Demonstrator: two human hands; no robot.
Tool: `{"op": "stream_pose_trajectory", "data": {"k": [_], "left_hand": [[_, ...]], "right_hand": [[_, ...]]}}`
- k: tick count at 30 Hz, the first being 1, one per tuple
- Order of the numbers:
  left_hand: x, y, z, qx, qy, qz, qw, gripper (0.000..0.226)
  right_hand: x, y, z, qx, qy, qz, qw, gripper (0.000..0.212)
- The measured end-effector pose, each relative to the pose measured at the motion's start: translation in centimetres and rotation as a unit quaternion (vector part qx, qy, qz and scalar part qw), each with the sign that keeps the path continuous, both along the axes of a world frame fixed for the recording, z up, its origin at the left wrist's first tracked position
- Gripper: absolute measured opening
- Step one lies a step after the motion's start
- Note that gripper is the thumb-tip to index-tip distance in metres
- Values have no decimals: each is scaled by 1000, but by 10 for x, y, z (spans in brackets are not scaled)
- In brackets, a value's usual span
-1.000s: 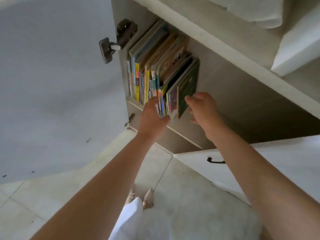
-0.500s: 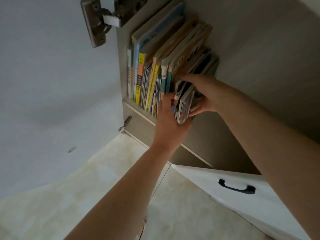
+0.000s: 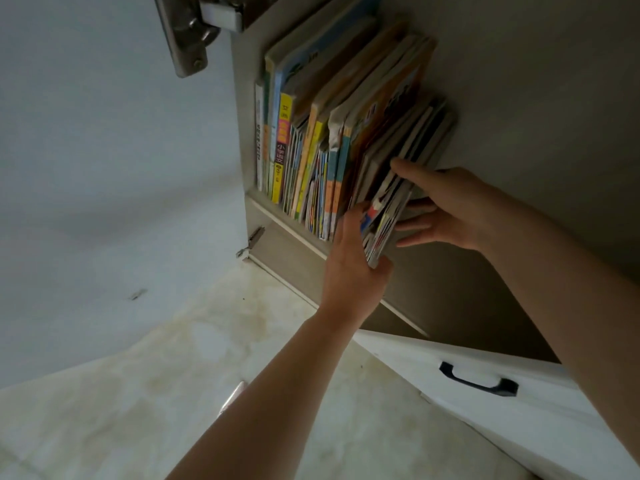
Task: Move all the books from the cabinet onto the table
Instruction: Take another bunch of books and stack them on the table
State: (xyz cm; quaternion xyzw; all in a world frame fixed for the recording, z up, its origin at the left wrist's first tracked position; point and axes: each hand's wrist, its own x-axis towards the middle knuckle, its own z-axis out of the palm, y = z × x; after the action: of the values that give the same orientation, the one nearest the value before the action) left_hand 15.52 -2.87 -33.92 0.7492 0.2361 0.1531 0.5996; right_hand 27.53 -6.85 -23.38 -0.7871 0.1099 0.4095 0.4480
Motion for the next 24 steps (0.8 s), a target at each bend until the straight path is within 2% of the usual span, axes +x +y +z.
{"op": "stream_pose_trajectory", "data": {"k": [2, 5, 12, 17, 21, 24], "left_hand": [[-1, 0, -3, 16, -4, 8, 1000, 72], [-6, -3, -8, 18, 8, 12, 1000, 71], [-1, -4, -23, 20, 23, 14, 999, 63], [2, -9, -34, 67, 30, 10, 997, 59], [5, -16, -42, 106, 21, 15, 994, 62], [6, -23, -41, 85, 19, 29, 996, 62]], "right_hand": [[-1, 0, -1, 15, 1, 2, 1000, 36], [0, 1, 1, 21, -9, 8, 1000, 21], [1, -8, 2, 35, 8, 10, 999, 37], [4, -16, -1, -9, -24, 18, 1000, 9], [4, -18, -3, -35, -31, 27, 999, 6], [5, -18, -4, -31, -28, 23, 999, 5]]}}
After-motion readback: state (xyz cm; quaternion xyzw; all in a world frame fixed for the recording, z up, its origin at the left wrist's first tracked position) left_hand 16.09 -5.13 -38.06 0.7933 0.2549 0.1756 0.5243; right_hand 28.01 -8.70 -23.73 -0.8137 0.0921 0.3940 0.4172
